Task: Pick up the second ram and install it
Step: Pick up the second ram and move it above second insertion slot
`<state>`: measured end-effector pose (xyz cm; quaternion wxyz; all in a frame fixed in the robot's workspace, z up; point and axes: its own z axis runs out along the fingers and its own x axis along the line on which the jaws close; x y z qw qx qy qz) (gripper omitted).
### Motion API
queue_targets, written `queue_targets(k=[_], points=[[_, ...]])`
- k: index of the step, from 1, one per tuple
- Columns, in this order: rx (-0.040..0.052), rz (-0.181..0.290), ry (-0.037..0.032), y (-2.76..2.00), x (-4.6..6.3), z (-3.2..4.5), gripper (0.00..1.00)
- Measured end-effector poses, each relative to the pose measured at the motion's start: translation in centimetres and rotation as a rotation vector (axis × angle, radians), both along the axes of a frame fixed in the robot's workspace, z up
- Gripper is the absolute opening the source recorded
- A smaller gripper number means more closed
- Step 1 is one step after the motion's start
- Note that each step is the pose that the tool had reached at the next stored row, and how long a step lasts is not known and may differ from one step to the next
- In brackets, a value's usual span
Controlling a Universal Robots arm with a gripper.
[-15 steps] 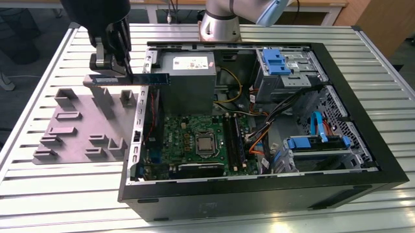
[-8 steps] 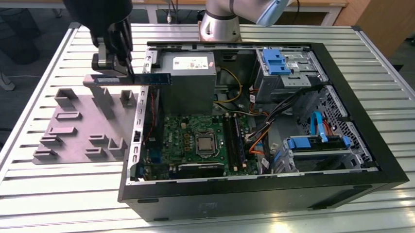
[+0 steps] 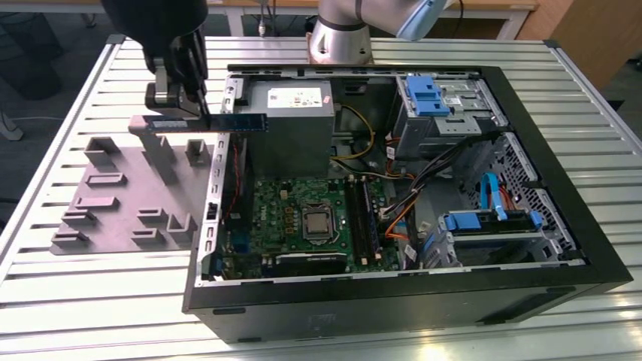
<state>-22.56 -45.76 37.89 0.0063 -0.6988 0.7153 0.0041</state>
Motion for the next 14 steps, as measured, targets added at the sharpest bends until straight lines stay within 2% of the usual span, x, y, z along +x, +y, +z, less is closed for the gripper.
queue_targets(k=[14], points=[[-0.0001, 0.000, 0.0001, 0.00, 0.37, 0.00, 0.14]])
